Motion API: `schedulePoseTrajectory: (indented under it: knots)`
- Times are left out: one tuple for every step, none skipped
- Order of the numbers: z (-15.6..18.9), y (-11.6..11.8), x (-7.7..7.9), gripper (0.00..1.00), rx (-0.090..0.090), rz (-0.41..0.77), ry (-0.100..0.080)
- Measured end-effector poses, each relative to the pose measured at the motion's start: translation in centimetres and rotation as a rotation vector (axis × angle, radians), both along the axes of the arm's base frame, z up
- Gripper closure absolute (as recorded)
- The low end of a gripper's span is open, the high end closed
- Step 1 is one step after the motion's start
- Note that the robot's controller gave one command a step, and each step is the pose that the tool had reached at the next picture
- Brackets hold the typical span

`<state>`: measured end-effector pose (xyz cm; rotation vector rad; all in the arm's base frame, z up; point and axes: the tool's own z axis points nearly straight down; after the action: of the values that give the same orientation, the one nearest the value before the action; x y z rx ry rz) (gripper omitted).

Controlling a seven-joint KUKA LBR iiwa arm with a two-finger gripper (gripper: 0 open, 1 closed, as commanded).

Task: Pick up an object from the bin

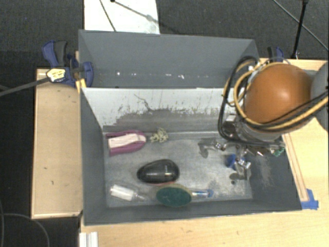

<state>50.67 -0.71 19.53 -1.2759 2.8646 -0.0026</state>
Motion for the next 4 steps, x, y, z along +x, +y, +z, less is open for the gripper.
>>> schedulePoseTrajectory:
  knots:
    - [-7.5,-4.4,2.7,0.00,-0.001,0.170,0.008]
    - [-7.7,-13.0,7.1,0.00,-0.005,0.162,0.000]
    - [-12.5,-11.7,5.4,0.00,0.012,0.219,0.001]
    - [-12.4,-12.3,5.4,1.00,0.002,0.211,0.002]
